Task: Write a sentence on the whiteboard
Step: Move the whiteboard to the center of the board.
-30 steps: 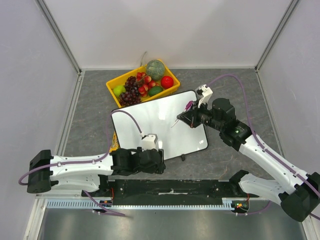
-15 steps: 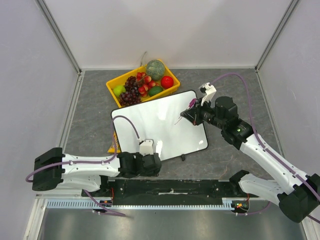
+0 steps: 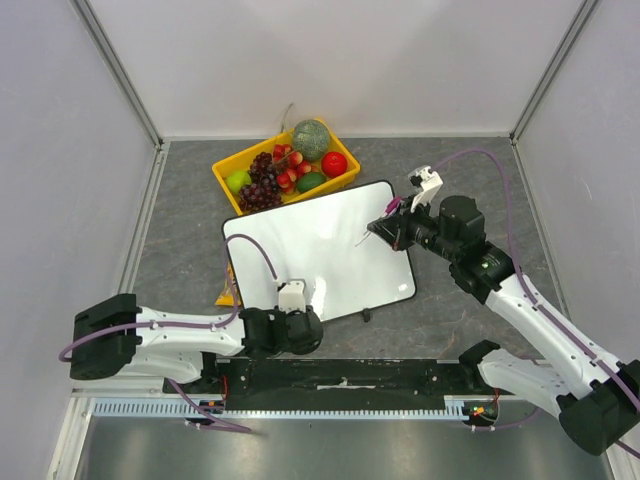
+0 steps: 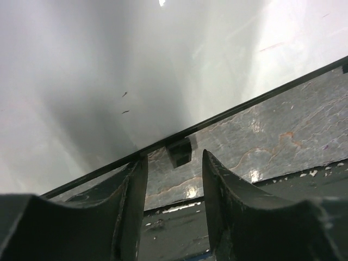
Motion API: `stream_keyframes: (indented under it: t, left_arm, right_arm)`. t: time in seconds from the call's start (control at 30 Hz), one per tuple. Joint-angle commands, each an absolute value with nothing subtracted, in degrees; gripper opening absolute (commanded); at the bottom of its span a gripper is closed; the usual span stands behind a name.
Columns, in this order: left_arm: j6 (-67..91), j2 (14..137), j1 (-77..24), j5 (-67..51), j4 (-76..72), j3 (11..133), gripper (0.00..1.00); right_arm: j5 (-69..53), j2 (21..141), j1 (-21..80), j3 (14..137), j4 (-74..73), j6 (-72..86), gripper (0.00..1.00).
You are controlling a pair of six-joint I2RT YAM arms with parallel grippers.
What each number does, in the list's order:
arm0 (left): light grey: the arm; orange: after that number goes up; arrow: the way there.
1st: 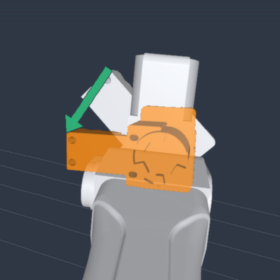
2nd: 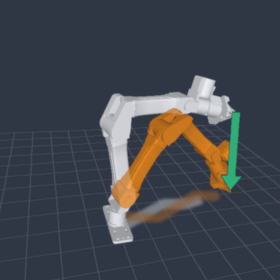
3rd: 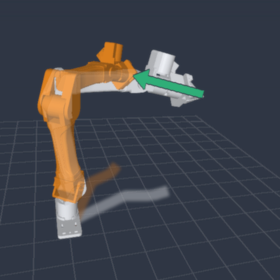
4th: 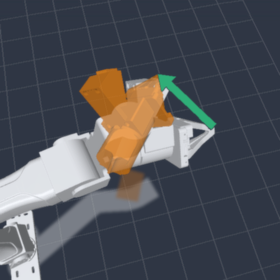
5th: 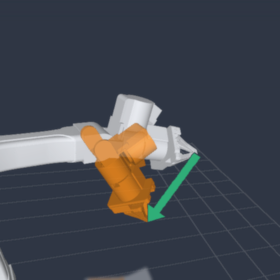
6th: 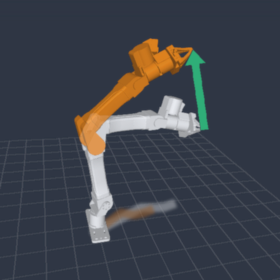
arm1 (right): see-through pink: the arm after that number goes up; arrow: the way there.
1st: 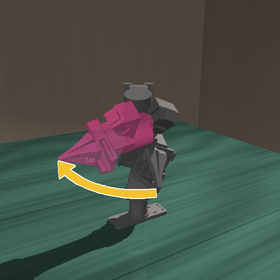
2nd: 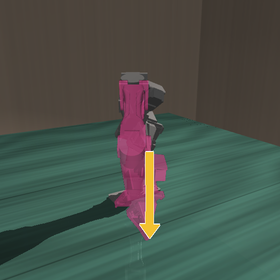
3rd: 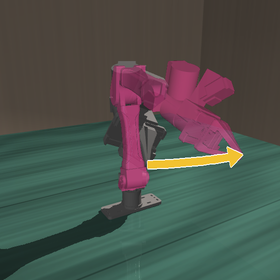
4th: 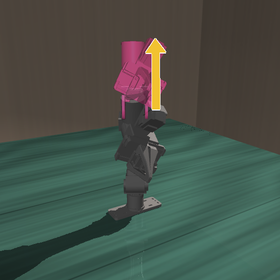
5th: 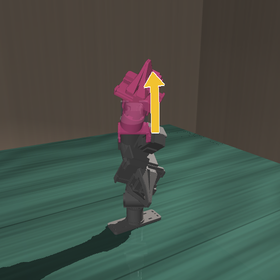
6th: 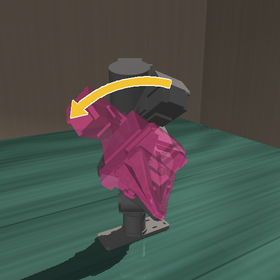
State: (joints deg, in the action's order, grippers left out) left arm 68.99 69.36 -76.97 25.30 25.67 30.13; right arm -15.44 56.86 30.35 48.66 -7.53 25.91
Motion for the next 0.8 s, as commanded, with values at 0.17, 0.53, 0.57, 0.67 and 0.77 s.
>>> stream_keyframes:
  t: [0.17, 0.53, 0.57, 0.67, 0.77]
  left_arm:
    - [71.28, 76.63, -76.99, 30.41, 23.47, 31.46, 0.42]
    - [66.8, 81.47, -76.99, 29.1, 23.03, 36.2, 0.1]
    - [66.27, 82.26, -76.99, 28.74, 22.94, 36.91, 0.07]
    - [63.99, 85.07, -76.99, 27.51, 22.59, 39.63, 0.02]
    - [62.23, 87.88, -77.08, 26.2, 22.33, 43.4, 0.02]
  right_arm:
    - [-15.64, 55.02, 29.09, 48.78, -4.75, 25.14, 0.0]
    - [-15.64, 54.58, 27.95, 48.87, -5.1, 25.49, 0.0]
    - [-15.73, 54.23, 27.86, 48.87, -5.1, 25.66, 0.0]
    - [-15.65, 53.26, 27.69, 48.78, -5.1, 25.93, 0.0]
    - [-15.47, 52.12, 27.42, 48.69, -5.27, 25.93, 0.0]
